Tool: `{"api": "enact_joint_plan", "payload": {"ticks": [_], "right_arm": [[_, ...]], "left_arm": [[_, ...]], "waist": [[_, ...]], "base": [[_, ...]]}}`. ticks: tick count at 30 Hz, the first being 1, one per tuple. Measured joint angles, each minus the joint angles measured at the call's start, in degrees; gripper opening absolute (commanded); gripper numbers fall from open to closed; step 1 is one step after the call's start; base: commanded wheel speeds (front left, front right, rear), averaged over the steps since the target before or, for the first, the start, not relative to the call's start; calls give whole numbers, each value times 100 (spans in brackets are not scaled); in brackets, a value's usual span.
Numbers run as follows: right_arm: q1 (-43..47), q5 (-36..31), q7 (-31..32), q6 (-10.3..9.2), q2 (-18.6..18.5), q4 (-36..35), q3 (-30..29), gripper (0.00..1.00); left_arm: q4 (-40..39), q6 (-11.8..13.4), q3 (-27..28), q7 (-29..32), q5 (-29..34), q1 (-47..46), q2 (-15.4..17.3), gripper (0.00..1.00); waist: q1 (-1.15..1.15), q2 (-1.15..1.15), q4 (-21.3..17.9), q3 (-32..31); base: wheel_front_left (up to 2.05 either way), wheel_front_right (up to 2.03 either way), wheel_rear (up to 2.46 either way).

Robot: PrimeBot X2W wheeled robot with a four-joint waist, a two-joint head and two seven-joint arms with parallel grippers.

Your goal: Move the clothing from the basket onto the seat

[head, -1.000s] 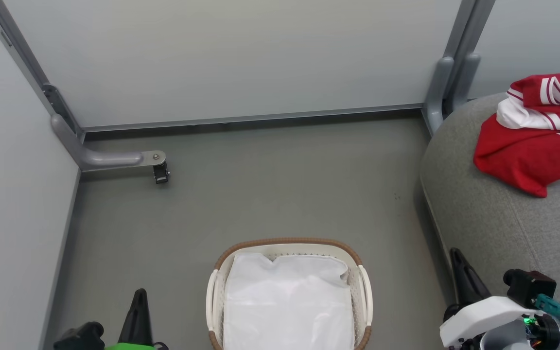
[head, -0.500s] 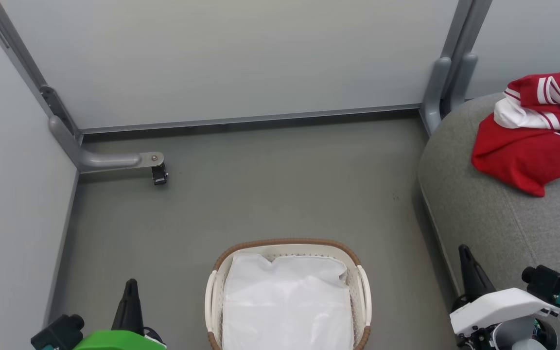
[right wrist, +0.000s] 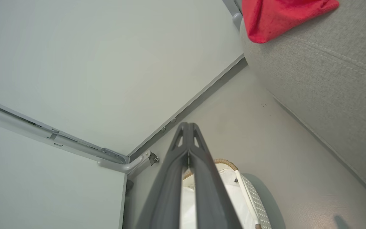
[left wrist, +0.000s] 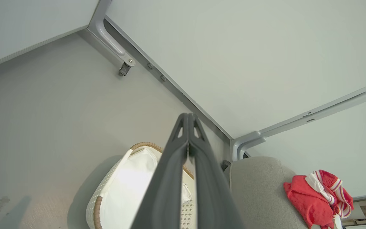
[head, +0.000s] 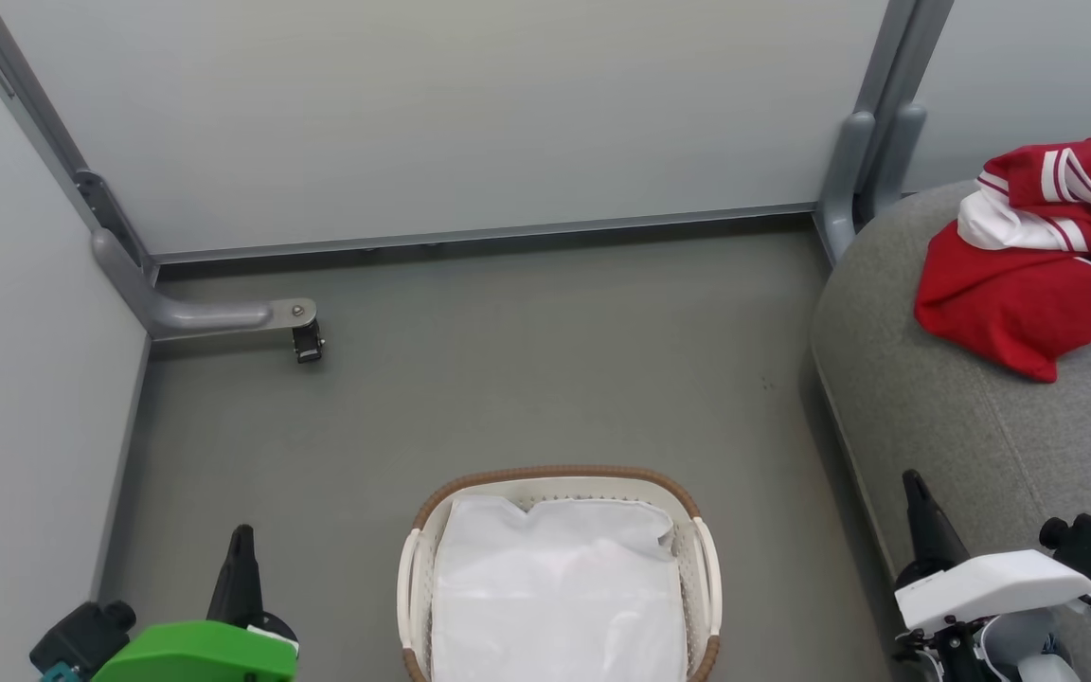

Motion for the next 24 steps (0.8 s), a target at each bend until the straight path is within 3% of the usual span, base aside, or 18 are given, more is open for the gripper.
{"api": "enact_joint_plan", "payload": {"ticks": [24], "right_arm": [[-108, 1574, 417, -1, -11, -89, -176, 0]], "left_arm": [[-82, -81, 277, 404, -1413, -245, 7, 0]], "waist": [[0, 0, -50, -21]], "base": [[0, 0, 0]]}}
